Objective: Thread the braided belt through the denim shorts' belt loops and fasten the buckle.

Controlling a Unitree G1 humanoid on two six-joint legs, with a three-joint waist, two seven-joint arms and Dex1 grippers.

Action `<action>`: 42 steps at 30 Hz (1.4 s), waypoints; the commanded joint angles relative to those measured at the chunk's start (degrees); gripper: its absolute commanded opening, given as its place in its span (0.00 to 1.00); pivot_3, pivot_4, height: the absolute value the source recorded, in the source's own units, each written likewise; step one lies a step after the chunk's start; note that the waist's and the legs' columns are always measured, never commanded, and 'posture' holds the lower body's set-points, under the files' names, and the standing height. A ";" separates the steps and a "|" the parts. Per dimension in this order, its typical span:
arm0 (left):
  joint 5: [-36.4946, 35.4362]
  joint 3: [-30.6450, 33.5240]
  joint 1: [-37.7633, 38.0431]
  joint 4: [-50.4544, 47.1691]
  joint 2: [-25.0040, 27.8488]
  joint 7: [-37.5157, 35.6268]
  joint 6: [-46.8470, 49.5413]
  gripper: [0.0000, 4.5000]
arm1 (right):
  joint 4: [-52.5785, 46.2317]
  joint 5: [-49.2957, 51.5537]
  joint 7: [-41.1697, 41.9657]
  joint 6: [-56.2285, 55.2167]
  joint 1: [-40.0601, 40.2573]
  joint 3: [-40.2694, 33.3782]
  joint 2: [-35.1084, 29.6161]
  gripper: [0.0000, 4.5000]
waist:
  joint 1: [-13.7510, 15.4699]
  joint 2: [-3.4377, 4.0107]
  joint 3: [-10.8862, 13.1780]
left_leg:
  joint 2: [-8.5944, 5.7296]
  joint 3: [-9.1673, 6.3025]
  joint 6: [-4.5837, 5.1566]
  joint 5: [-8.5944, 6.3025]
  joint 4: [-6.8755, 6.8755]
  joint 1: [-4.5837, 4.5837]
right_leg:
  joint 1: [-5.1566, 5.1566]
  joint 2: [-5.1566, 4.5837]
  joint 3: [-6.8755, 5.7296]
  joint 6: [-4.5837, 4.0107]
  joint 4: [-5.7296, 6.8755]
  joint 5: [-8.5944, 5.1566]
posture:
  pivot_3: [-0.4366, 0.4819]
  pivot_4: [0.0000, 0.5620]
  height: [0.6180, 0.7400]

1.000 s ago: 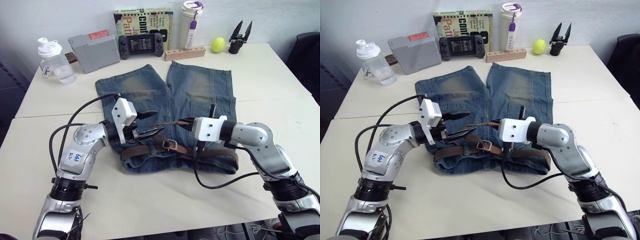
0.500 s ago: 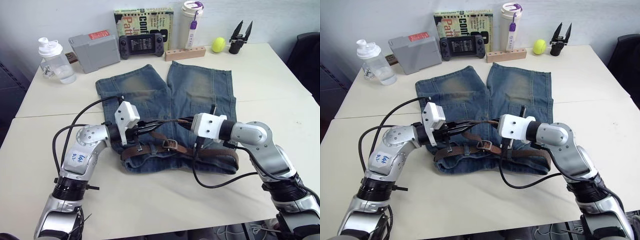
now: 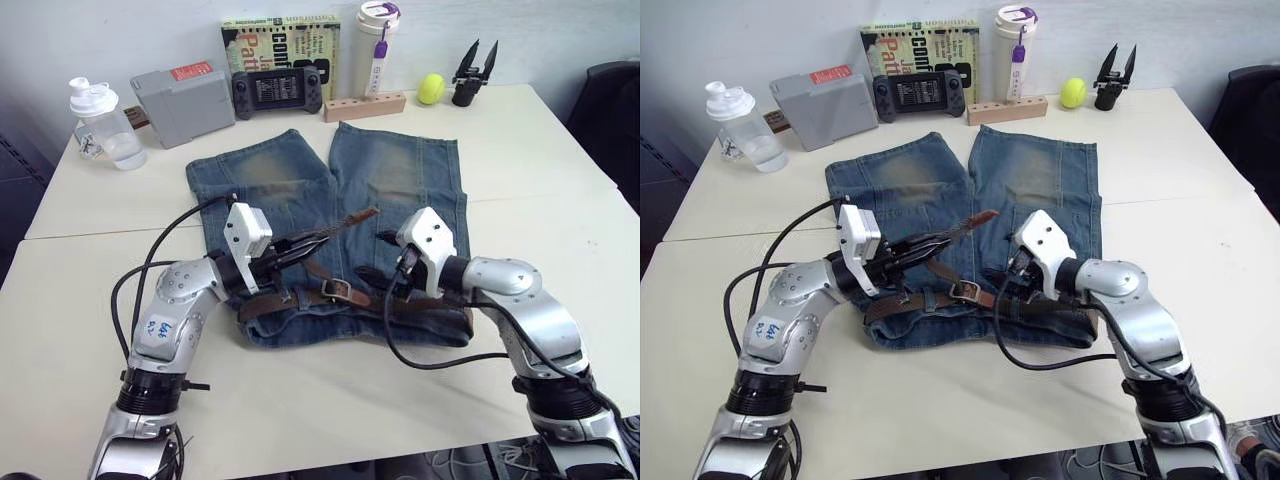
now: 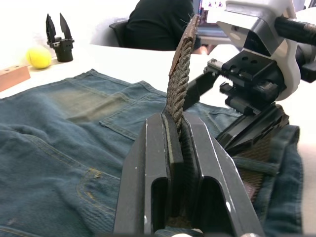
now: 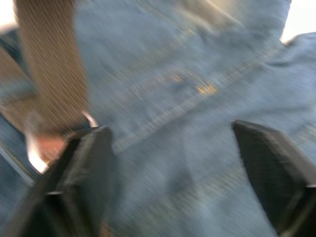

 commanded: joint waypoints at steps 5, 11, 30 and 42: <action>-1.66 0.97 2.46 -5.15 0.22 1.21 0.07 0.00 | -2.67 -0.19 -2.81 2.86 1.38 6.43 0.19 0.01 | 0.25 -0.01 -0.01 | -0.02 0.00 0.00 0.00 0.02 -0.01 | 0.00 -0.01 0.01 0.00 -0.02 0.00 | 0.48 0.27 0.84; -1.06 2.80 5.80 -6.21 0.60 2.58 -1.60 0.00 | -2.09 -2.59 -3.59 4.43 2.86 13.38 -1.27 0.01 | -0.38 -0.01 -0.02 | -0.01 0.00 0.00 0.00 -0.02 0.01 | 0.00 -0.01 0.01 0.00 -0.03 0.00 | 0.48 0.27 0.84; -1.41 4.96 17.77 -9.56 2.11 3.50 -4.38 0.00 | -3.13 -2.27 -1.00 -2.07 4.47 9.76 -5.04 0.01 | -0.38 -0.60 -0.45 | 0.01 -0.02 -0.01 -0.01 -0.10 0.03 | 0.04 -0.01 -0.02 -0.01 -0.13 0.00 | 0.48 0.27 0.84; -0.89 4.68 16.69 -8.76 2.24 3.93 -4.39 0.00 | -5.72 -0.65 -1.71 1.15 3.36 10.73 -3.78 0.01 | -0.41 -0.60 -0.45 | 0.01 -0.01 -0.01 -0.01 -0.11 0.03 | 0.04 -0.01 -0.02 -0.01 -0.13 -0.01 | 0.48 0.27 0.84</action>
